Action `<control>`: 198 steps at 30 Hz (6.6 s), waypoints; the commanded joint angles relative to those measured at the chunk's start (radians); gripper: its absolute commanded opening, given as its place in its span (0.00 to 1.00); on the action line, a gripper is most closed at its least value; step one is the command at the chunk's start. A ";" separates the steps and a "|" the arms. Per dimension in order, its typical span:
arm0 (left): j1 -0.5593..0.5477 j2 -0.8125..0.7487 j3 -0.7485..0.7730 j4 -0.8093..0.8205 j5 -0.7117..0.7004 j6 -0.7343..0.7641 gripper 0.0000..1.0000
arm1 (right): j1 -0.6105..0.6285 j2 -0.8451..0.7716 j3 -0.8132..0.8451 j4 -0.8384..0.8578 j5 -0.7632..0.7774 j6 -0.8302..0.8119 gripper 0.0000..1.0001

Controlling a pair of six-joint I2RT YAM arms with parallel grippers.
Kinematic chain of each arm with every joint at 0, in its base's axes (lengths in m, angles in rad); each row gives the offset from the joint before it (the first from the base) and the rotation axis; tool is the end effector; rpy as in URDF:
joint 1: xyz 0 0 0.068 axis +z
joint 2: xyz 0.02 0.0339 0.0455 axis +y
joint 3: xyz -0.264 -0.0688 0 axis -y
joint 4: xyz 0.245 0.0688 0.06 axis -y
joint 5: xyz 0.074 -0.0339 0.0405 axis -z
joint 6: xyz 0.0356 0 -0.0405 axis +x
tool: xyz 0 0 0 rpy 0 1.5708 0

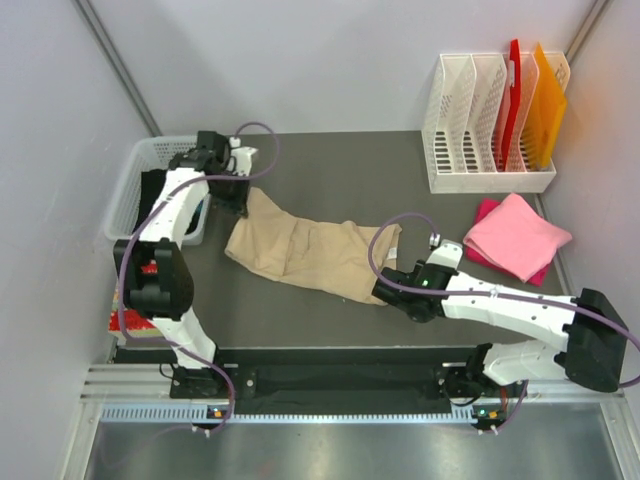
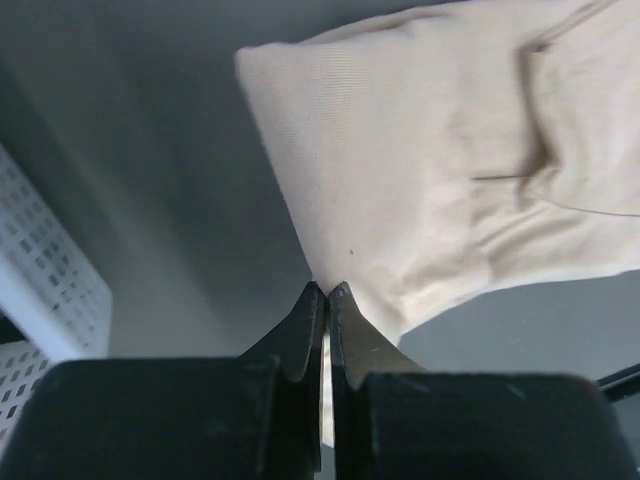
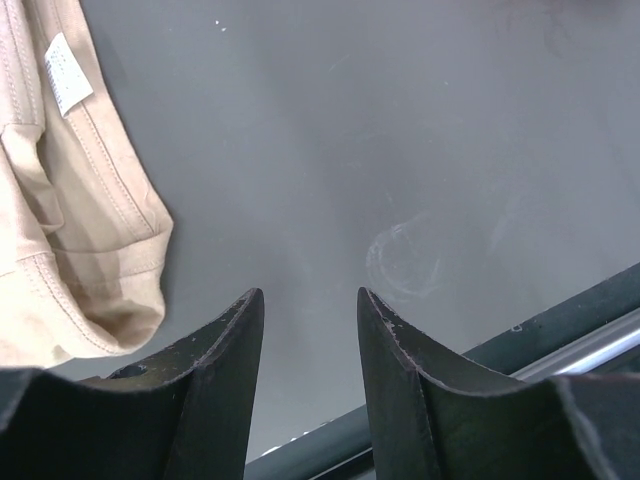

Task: Fold and stack the t-shirts
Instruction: Fold the tshirt

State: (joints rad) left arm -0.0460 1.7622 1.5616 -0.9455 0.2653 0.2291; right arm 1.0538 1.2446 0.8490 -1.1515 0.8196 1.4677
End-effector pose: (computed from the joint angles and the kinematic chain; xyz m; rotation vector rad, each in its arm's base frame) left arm 0.3661 -0.0262 0.2839 0.4439 2.6442 -0.3033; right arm 0.1150 0.1496 0.2263 0.4924 2.2866 -0.2836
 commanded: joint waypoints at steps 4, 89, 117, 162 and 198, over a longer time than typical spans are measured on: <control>-0.323 -0.098 0.060 -0.026 -0.136 -0.103 0.00 | 0.018 -0.042 -0.019 -0.011 0.038 0.020 0.43; -0.353 -0.325 -0.336 0.435 -0.063 -0.244 0.99 | -0.457 0.151 0.082 1.219 -0.782 -0.676 0.52; -0.391 -0.136 -0.336 0.496 0.042 -0.171 0.92 | -0.724 0.336 0.079 1.225 -1.136 -0.733 0.66; -0.512 0.065 -0.325 0.557 0.005 -0.166 0.89 | -0.710 0.535 -0.252 1.570 -1.165 -0.603 0.63; -0.335 -0.409 -0.626 0.542 -0.034 -0.056 0.96 | -1.107 0.148 0.179 0.995 -1.198 -0.725 0.00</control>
State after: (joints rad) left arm -0.4026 1.3865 0.9916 -0.4530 0.2047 0.1558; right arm 0.0181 1.4220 0.9138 -0.0628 -0.3389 0.7795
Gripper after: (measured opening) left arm 0.965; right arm 0.055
